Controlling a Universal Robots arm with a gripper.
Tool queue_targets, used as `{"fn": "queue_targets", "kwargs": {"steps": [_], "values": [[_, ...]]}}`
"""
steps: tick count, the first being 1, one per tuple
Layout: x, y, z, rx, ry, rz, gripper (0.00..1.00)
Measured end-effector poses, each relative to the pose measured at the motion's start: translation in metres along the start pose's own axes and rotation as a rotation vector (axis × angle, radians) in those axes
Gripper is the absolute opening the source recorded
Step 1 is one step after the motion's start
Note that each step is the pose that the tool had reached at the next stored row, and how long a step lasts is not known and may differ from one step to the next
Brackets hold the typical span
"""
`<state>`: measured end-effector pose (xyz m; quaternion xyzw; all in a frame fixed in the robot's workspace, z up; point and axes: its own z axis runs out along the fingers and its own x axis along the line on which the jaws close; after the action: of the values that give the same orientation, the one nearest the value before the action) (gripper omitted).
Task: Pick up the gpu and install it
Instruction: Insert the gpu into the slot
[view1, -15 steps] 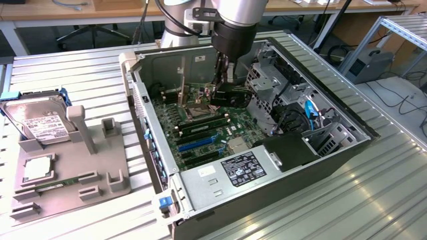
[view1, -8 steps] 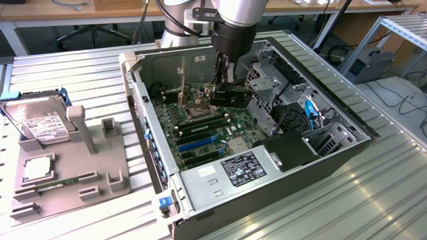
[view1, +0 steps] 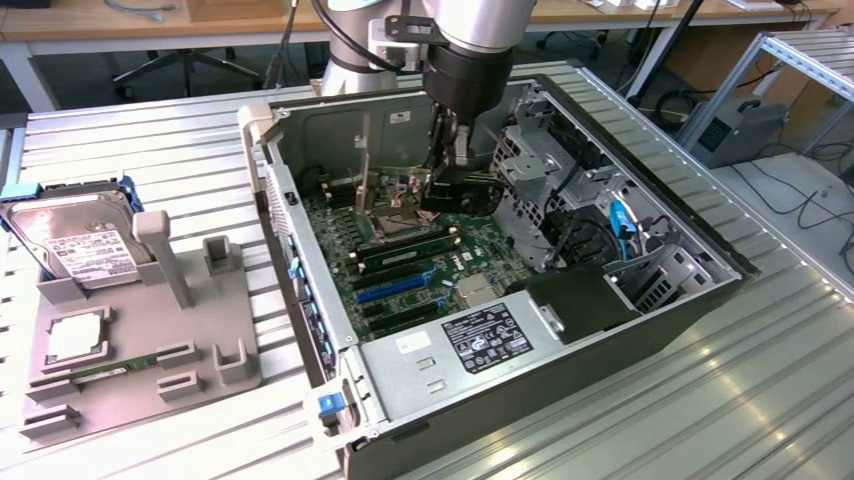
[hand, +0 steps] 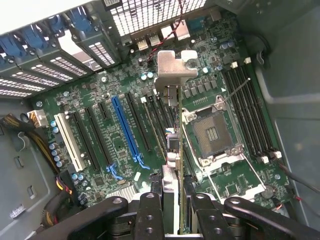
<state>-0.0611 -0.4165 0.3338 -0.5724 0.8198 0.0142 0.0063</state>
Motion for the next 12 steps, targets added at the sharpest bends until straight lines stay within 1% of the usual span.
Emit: {"fn": "queue_targets", "kwargs": {"steps": [12], "values": [[0.0000, 0.0000, 0.0001, -0.0003, 0.0002, -0.012, 0.27]]}}
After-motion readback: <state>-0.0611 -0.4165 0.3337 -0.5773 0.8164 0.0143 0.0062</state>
